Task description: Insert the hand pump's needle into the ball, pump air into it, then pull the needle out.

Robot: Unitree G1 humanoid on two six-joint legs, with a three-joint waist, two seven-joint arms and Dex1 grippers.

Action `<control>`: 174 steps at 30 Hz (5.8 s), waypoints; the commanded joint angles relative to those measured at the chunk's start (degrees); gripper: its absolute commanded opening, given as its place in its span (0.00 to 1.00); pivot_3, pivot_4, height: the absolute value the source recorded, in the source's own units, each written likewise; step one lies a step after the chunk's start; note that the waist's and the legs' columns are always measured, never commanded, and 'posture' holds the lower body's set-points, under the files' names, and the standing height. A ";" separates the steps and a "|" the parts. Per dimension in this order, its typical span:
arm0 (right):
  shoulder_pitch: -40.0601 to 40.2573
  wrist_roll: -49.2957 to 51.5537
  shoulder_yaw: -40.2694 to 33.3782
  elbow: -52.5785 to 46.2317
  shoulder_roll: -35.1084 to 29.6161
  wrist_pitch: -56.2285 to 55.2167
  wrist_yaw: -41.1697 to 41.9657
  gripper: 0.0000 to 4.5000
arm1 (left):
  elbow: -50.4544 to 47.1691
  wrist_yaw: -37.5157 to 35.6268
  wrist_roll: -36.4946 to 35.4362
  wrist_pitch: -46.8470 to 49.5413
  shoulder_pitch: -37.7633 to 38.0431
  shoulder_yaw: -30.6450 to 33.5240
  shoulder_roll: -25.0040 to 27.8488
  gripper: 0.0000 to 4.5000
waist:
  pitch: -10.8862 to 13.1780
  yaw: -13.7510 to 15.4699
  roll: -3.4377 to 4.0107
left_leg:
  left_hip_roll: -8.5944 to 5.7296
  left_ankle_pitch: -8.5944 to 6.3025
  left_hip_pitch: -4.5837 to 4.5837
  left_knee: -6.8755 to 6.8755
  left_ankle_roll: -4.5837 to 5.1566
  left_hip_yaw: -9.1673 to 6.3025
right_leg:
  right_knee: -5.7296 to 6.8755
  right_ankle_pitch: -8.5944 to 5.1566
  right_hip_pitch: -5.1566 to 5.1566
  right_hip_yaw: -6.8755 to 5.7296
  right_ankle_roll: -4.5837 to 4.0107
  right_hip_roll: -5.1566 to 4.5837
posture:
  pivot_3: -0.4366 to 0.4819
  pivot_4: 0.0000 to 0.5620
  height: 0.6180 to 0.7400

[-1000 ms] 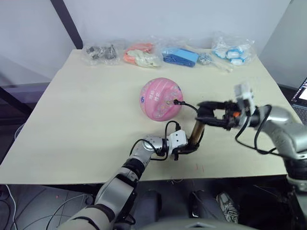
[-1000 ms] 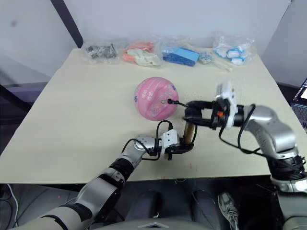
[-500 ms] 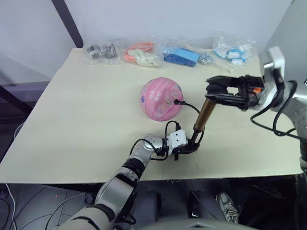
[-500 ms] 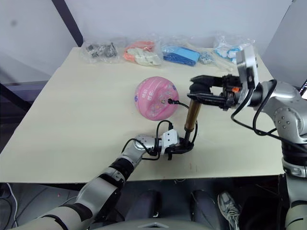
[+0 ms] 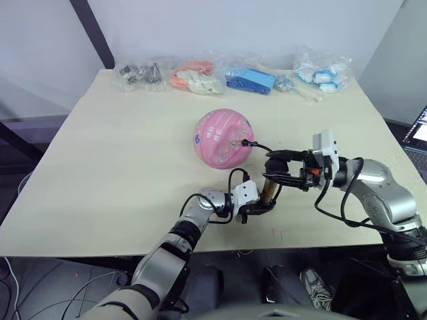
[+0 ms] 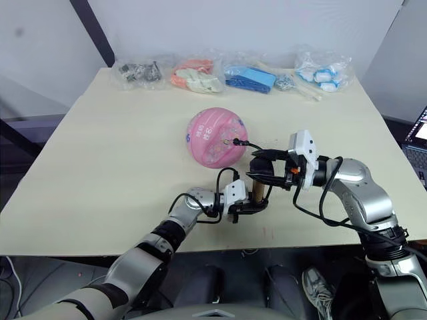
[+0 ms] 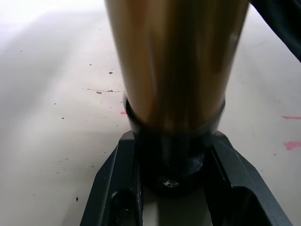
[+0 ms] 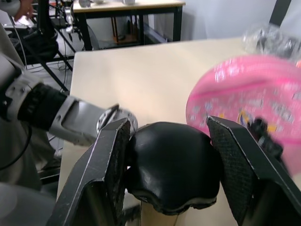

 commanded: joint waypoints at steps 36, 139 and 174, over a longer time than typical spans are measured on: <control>-0.32 -0.57 1.75 1.70 -0.57 7.10 0.14 0.46 | 4.56 0.49 2.24 3.97 3.04 -0.78 1.46 0.25 | 0.10 0.26 0.07 | -0.03 0.00 -0.05 -0.03 0.00 0.05 | 0.00 0.01 -0.02 0.05 0.01 0.00 | 0.48 0.27 1.00; -4.52 5.58 -5.15 -2.77 -2.14 12.90 -1.58 0.46 | 4.81 -0.87 2.27 4.12 2.90 -1.12 1.93 0.25 | -0.06 -0.08 0.06 | 0.00 0.00 -0.04 -0.01 0.00 0.05 | 0.01 0.03 -0.01 0.09 -0.03 0.04 | 0.48 0.27 1.00; -2.23 2.78 -2.19 -3.90 -0.66 9.40 -5.18 0.46 | 5.59 -0.78 2.28 3.81 3.02 -1.06 1.91 0.25 | 0.07 0.15 0.05 | -0.01 0.00 -0.09 0.00 0.01 0.04 | 0.02 0.14 -0.06 0.09 0.18 0.05 | 0.48 0.27 1.00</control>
